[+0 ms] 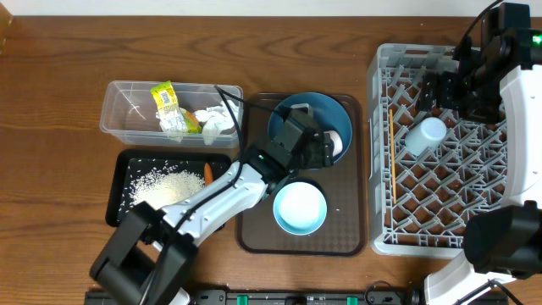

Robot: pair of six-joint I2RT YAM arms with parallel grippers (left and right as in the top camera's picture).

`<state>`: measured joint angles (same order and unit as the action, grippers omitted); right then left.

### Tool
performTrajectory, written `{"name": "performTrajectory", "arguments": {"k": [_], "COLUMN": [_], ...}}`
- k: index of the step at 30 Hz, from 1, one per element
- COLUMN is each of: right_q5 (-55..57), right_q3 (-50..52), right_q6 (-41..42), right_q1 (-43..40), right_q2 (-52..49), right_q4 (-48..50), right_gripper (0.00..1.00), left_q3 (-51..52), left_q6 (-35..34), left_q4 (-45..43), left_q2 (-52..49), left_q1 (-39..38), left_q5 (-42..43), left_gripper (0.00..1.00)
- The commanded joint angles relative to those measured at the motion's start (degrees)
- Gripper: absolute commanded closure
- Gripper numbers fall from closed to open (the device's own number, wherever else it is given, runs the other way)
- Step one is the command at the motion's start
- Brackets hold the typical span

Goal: Sort waste into correct bins and load items into the dishwasher rack
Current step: 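Reach left gripper to the pink cup on the blue plate and grasp it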

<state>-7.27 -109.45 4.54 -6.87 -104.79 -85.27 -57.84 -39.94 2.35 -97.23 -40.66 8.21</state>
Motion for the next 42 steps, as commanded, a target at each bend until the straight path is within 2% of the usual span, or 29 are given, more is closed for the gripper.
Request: {"name": "performTrajectory", "arguments": {"k": [1,7,11,20,22,26,28,32,37,42], "right_q5": [-0.3,-0.3,-0.3,-0.3,-0.3,-0.3,-0.3,-0.3,-0.3,-0.3], "right_q3": [-0.9,-0.9,-0.9,-0.9,-0.9,-0.9,-0.9,-0.9,-0.9,-0.9], "right_q6": [-0.3,-0.3,-0.3,-0.3,-0.3,-0.3,-0.3,-0.3,-0.3,-0.3], "right_q1": [0.1,0.1,0.1,0.1,0.1,0.1,0.1,0.1,0.1,0.1], "right_q2": [1.1,1.1,1.1,1.1,1.1,1.1,1.1,1.1,1.1,1.1], "right_q4": [0.0,0.0,0.0,0.0,0.0,0.0,0.0,0.0,0.0,0.0], "right_gripper": [0.01,0.01,0.01,0.01,0.01,0.01,0.01,0.01,0.01,0.01], "left_q3": [-1.0,-1.0,-1.0,-1.0,-1.0,-1.0,-1.0,-1.0,-1.1,-5.3], "left_q6": [-1.3,-1.3,-1.3,-1.3,-1.3,-1.2,-1.1,2.5,11.5,17.9], "left_q4": [-0.3,-1.8,-3.3,-3.6,-4.2,-7.6,-8.0,-7.0,-2.1,10.3], "left_q2": [-1.3,-3.5,-3.6,-6.1,-6.5,-5.4,-4.3,-1.9,1.6,5.4], "left_q1": [-0.1,-0.3,-0.5,-0.6,-0.5,-0.3,0.0,0.6,0.6,0.9], "left_q5": [1.2,1.5,1.6,1.2,1.2,1.2,1.2,1.2,1.2,-2.5], "left_gripper": [0.19,0.21,0.33,0.36,0.45,0.86,0.92,0.94,0.94,0.94]}}
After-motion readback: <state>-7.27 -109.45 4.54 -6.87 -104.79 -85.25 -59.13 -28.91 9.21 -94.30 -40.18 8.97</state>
